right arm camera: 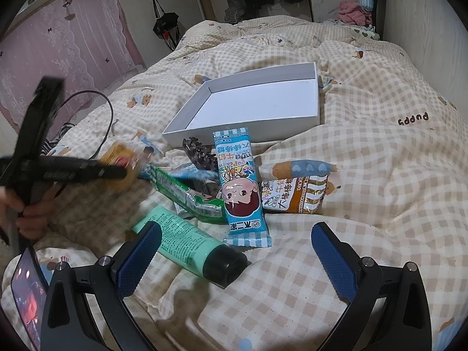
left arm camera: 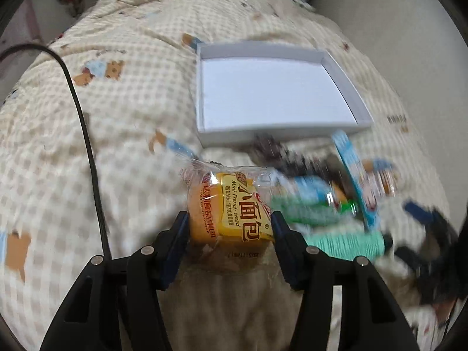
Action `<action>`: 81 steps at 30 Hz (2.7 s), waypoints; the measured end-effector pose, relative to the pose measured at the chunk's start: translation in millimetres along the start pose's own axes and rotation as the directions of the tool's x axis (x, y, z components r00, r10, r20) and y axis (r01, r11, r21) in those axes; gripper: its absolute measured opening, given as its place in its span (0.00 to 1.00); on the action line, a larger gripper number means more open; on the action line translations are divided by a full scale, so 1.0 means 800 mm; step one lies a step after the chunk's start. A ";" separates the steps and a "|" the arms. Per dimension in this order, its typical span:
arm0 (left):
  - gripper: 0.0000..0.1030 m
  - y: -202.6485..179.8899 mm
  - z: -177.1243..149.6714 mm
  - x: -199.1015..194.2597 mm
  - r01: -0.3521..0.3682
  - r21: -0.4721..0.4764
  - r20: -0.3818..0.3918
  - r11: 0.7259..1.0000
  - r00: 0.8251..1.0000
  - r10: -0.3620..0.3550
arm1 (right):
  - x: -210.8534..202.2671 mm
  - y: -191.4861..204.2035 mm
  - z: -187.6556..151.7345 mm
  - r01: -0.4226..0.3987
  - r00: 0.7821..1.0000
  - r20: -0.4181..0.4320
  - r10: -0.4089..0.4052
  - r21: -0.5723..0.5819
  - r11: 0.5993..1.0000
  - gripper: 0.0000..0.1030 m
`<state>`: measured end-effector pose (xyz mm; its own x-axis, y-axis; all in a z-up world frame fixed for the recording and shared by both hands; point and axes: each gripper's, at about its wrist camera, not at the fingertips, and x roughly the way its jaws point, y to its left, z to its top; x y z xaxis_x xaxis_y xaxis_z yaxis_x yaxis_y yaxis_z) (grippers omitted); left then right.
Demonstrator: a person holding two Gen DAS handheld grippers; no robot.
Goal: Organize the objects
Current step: 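Grasp the bread bun with the left gripper while the right gripper grasps the blue candy box, then lift the bread bun with the left gripper while the right gripper carries the candy box to the tray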
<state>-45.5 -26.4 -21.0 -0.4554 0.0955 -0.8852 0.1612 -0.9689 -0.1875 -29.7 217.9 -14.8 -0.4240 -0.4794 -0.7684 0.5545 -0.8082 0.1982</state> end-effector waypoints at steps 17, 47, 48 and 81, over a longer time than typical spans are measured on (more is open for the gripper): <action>0.56 -0.011 -0.013 -0.042 0.177 0.092 0.268 0.980 0.943 -0.195 | -0.017 -0.001 0.008 -0.078 0.996 0.032 0.078 0.000 0.997 0.80; 0.55 -0.009 -0.018 -0.027 0.178 0.059 0.182 0.982 0.966 -0.185 | 0.013 0.006 0.051 -0.088 0.986 -0.150 0.072 -0.105 0.991 0.30; 0.55 -0.011 -0.019 -0.028 0.177 0.065 0.183 0.982 0.965 -0.186 | 0.002 0.010 0.050 -0.077 0.990 -0.130 0.062 -0.112 0.991 0.30; 0.56 -0.023 -0.035 -0.011 0.025 0.104 0.152 0.994 0.988 -0.041 | 0.013 -0.014 -0.001 -0.059 0.998 0.003 0.059 0.089 0.994 0.30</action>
<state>-19.8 -2.7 -21.9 -0.5894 0.0989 -0.8017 0.0575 -0.9848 -0.1638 -39.4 222.1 -25.7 -0.3929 -0.5273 -0.7533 0.5127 -0.8057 0.2966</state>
